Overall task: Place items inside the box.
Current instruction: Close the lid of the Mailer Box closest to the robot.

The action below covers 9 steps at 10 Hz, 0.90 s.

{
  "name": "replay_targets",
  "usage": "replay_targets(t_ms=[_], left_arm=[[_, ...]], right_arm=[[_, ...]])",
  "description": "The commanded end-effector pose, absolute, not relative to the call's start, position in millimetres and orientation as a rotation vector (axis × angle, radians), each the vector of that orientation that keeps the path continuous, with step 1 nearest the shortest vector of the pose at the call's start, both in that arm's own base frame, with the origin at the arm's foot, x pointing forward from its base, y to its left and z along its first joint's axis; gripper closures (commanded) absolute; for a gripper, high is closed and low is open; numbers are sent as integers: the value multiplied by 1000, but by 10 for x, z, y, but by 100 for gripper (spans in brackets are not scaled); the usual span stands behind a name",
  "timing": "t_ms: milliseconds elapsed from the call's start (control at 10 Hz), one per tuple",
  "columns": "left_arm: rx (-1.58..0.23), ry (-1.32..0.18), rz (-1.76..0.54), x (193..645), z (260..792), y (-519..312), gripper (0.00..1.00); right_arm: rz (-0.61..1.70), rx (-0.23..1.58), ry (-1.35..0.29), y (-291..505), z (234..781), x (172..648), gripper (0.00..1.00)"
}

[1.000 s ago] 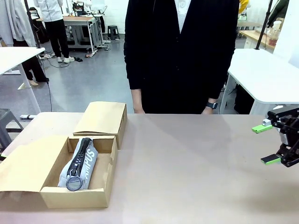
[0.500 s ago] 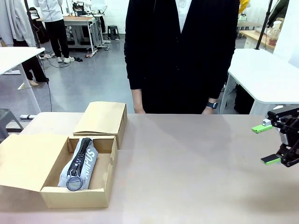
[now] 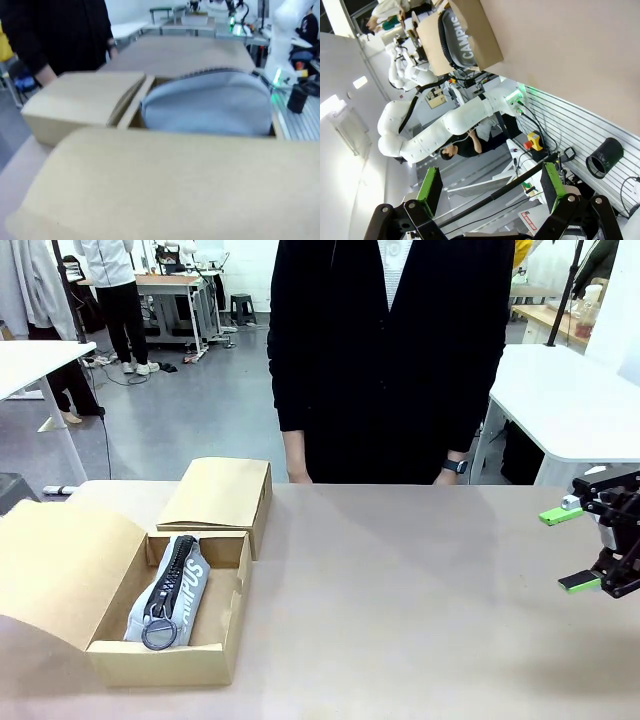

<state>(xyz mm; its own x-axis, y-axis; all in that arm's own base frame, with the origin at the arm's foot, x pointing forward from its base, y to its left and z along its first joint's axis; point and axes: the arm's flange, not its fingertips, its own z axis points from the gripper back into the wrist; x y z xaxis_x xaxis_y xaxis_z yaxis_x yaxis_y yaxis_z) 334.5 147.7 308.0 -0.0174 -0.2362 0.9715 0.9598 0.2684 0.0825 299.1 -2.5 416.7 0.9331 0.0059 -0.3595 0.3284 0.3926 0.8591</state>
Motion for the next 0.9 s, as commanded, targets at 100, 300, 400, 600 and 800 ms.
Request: replay_targets(t_ms=[100, 300, 400, 600, 800], left_arm=[[-744, -1322, -1238, 3060, 3264, 1418, 0], [-780, -1348, -1291, 3052, 3434, 1272, 0], [-805, -1351, -1321, 3078, 3467, 1111, 0], [-886, -1347, -1372, 3095, 3464, 659, 0], [-898, -1357, -1413, 3108, 3460, 133, 0]], right_arm=[[-205, 1172, 319, -6, 4195, 3007, 0], [-205, 1172, 319, -6, 4195, 3007, 0], [-205, 1172, 319, -6, 4195, 3007, 0], [-205, 1172, 319, -6, 4195, 3007, 0], [-205, 1172, 319, -6, 4195, 3007, 0]])
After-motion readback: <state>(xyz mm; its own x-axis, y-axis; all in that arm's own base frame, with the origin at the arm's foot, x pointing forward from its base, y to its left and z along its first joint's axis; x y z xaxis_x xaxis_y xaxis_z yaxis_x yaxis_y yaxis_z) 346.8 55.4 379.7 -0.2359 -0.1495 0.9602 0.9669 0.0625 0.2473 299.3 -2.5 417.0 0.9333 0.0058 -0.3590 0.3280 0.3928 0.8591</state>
